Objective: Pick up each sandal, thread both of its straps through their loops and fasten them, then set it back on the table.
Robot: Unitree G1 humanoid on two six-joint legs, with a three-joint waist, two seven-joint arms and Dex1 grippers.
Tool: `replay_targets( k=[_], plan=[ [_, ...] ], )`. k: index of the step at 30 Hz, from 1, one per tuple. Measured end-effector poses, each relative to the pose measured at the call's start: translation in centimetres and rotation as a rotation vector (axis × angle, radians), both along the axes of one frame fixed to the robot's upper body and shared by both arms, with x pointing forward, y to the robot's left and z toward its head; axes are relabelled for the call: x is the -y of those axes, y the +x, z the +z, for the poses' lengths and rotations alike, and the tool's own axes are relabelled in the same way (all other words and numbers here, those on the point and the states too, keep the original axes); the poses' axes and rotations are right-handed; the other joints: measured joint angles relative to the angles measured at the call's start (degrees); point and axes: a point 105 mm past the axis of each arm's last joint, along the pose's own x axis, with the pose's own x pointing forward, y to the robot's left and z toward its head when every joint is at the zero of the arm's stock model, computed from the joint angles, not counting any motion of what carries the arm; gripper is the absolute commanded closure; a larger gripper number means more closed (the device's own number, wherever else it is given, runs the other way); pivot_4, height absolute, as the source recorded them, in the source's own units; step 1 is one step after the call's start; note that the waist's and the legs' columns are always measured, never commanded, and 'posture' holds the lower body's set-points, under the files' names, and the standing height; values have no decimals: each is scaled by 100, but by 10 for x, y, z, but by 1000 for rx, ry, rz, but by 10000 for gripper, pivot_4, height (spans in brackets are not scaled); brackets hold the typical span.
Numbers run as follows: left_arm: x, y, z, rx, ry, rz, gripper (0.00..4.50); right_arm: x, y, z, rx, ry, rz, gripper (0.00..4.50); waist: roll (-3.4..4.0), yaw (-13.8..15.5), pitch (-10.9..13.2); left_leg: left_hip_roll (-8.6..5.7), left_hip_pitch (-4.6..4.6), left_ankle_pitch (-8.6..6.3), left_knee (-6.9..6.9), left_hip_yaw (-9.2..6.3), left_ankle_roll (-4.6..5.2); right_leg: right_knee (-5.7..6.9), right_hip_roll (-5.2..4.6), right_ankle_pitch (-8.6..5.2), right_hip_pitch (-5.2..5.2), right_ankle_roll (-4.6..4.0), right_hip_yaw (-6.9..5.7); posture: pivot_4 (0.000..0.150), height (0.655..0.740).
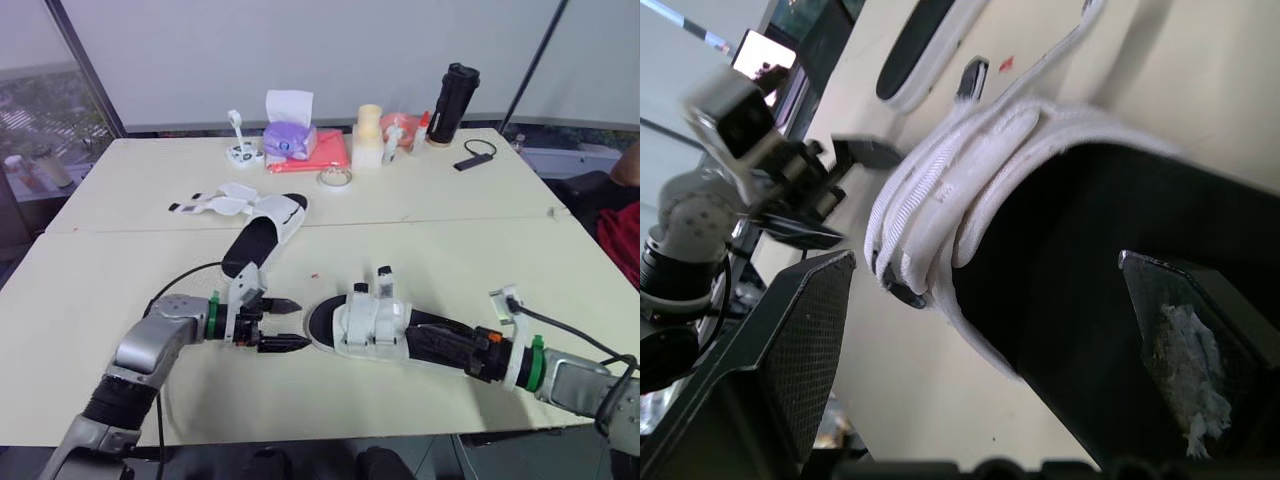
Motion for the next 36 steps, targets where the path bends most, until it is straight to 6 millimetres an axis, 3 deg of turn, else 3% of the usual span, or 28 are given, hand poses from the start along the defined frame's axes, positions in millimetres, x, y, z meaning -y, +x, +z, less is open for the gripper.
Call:
replay_targets(
  k=[7, 11, 14, 17, 21, 22, 26, 29, 33, 36],
  plan=[
    [1, -2, 24, 48, -17, 1, 482, -22, 11, 1, -9, 62, 64, 0, -6, -3, 25, -3, -1, 2, -1, 1, -4, 2, 4, 0, -4, 0, 0, 1500, 7400],
    [0, -3, 26, 49, -13, 1, 482, -45, 21, 8, -10, 164, 133, 0, 0, -27, 34, -2, 0, 3, -1, 3, -5, 7, 9, 1, -7, 0, 1, 1500, 7400],
    [-2, -4, 23, 40, -3, 8, 0, -53, 29, 7, -30, 188, 131, 8569, 0, -13, 37, -3, -2, 5, -3, 2, -9, 8, 9, 1, -9, 0, 1, 1500, 7400],
    [-2, -4, 22, 37, 0, 16, 0, -53, 37, 2, -63, 209, 87, 23671, 1, 5, 39, -3, -16, 13, -1, 2, -23, 8, 4, 1, -20, 0, 1, 1500, 7400],
    [-1, -3, 24, 40, -13, 38, 0, -57, 33, 8, -47, 217, 116, 42689, 0, -6, 39, -3, -32, 25, 2, 1, -43, 13, 2, 2, -32, 2, 0, 1500, 7400],
    [0, -4, 26, 45, -22, 34, 0, -59, 32, 10, -34, 212, 126, 44813, -3, -19, 38, -3, -31, 27, 2, 1, -48, 14, 4, 3, -32, 2, -1, 1500, 7400],
    [5, -7, 34, 51, -49, 17, 0, -57, 41, 15, -26, 236, 33, 44813, -4, -34, 39, -2, -26, 33, 2, -2, -57, 33, 9, 5, -35, -2, -1, 1500, 7400],
    [3, -6, 38, 47, -71, 40, 0, -47, 63, 34, 22, 313, -152, 44813, -1, -37, 43, -3, -31, 39, 5, 3, -67, 63, 8, 5, -57, -3, 6, 1500, 7400],
    [8, -5, 40, 49, -96, 41, 0, -16, 98, 84, 108, 467, -491, 44813, 2, -37, 45, -4, -64, 45, 30, 8, -76, 102, 15, 4, -98, -3, 9, 1500, 7400],
    [10, -5, 40, 49, -103, 36, 0, 18, 113, 93, 74, 553, -788, 44813, 2, -10, 45, -5, -75, 49, 33, 10, -82, 105, 14, 4, -104, -3, 7, 1500, 7400]
  ],
)
